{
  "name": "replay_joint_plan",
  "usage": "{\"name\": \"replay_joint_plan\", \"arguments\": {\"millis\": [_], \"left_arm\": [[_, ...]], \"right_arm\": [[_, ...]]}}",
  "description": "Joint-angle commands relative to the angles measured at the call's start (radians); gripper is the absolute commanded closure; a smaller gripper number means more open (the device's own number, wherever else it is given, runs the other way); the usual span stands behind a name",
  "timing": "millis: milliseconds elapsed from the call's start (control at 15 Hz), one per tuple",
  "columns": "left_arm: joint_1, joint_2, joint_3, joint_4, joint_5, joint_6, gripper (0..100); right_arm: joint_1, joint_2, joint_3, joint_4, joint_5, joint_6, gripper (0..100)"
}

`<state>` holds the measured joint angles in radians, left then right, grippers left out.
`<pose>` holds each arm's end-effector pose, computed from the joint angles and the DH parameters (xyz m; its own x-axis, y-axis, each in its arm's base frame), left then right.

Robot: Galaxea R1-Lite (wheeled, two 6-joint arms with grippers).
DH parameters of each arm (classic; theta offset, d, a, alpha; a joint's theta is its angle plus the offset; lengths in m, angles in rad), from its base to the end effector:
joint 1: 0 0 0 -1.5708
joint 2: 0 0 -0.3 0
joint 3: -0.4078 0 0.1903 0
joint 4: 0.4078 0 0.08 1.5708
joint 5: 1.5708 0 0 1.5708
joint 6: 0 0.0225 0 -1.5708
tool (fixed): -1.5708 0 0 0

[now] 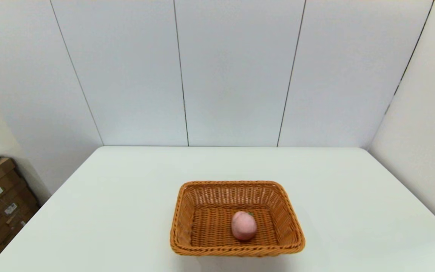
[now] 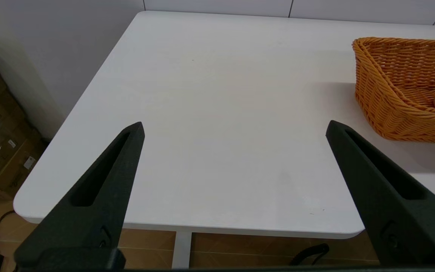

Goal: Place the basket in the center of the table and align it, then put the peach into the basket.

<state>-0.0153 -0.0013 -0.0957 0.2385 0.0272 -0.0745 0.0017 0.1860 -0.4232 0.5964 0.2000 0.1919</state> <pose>-0.0320 0.0011 0.0772 0.9899 0.0121 -0.1410 -0.0221 0.9973 -0.0699 -0.0472 0.0044 0.1340 0.9172 0.2002 -0.3445 -0.1172 0.9619 0.2471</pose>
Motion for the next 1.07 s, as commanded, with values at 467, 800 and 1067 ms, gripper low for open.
{"name": "replay_joint_plan", "arguments": {"millis": [467, 800, 1067], "left_arm": [[0.0, 0.0, 0.001, 0.002, 0.0, -0.001, 0], [0.0, 0.0, 0.001, 0.002, 0.0, -0.001, 0], [0.0, 0.0, -0.001, 0.001, 0.0, -0.001, 0]], "right_arm": [[0.006, -0.135, 0.268, -0.306, -0.22, -0.123, 0], [0.004, -0.186, 0.337, -0.375, -0.22, -0.207, 0], [0.004, -0.186, 0.339, -0.375, -0.218, -0.183, 0]]}}
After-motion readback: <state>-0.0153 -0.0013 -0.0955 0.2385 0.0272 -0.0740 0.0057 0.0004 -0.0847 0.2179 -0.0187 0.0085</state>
